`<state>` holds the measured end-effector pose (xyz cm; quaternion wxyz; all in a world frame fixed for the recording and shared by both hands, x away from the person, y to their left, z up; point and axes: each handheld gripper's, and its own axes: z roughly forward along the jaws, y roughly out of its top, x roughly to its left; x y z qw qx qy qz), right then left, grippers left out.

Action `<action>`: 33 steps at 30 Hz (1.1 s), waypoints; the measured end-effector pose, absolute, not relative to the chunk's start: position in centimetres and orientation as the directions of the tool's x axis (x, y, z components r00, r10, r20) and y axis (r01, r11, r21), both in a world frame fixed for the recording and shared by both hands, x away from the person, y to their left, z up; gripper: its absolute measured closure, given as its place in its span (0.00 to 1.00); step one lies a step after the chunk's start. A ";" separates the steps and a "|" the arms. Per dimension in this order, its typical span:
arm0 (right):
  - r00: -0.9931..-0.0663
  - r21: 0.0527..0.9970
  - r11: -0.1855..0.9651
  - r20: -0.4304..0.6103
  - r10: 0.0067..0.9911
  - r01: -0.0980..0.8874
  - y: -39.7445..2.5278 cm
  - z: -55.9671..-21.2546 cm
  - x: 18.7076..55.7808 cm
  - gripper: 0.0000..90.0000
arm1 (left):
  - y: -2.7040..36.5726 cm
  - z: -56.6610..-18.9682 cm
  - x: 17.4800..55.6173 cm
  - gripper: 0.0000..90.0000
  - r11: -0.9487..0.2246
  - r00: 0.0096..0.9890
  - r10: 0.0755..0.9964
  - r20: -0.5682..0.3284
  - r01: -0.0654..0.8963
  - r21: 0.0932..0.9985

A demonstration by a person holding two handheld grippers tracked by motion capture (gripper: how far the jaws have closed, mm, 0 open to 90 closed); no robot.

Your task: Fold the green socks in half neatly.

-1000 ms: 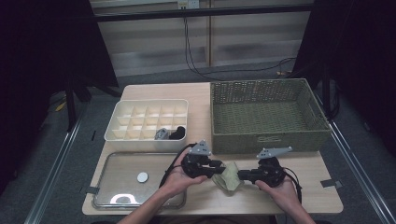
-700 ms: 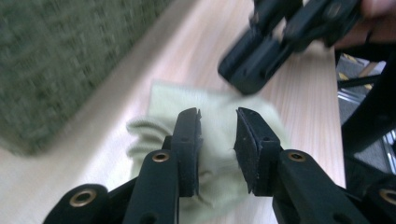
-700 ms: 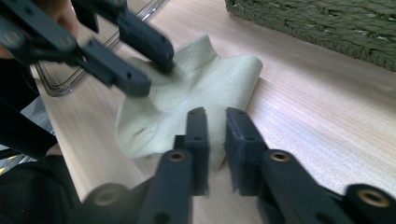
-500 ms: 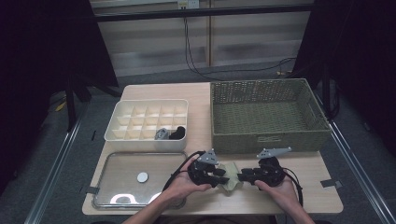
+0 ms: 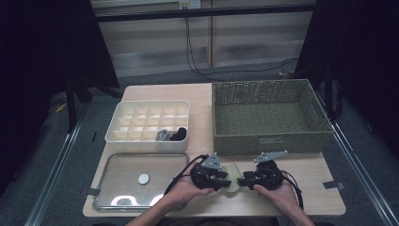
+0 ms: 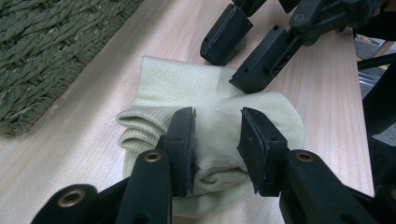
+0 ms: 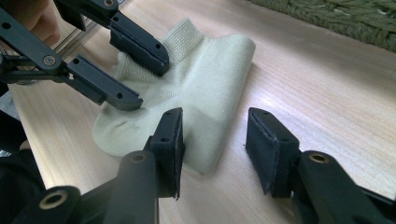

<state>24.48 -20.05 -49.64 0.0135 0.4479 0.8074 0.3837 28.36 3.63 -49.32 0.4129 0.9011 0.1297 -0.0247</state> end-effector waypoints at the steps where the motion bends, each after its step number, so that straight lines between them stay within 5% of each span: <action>1: -0.595 0.632 0.305 0.315 0.739 0.712 -20.0 -49.6 24.4 0.65 | 3.6 -49.3 28.4 0.72 -0.629 0.965 0.214 -0.153 0.256 0.734; 13: -0.602 0.631 0.298 0.342 0.722 0.716 -19.5 -49.8 24.9 0.93 | 3.6 -49.5 28.7 0.76 -0.618 0.956 0.230 -0.184 0.289 0.731; 33: -0.612 0.681 0.227 0.396 0.685 0.696 -19.4 -48.3 25.4 0.95 | 3.1 -49.9 28.9 0.84 -0.607 0.948 0.247 -0.201 0.312 0.731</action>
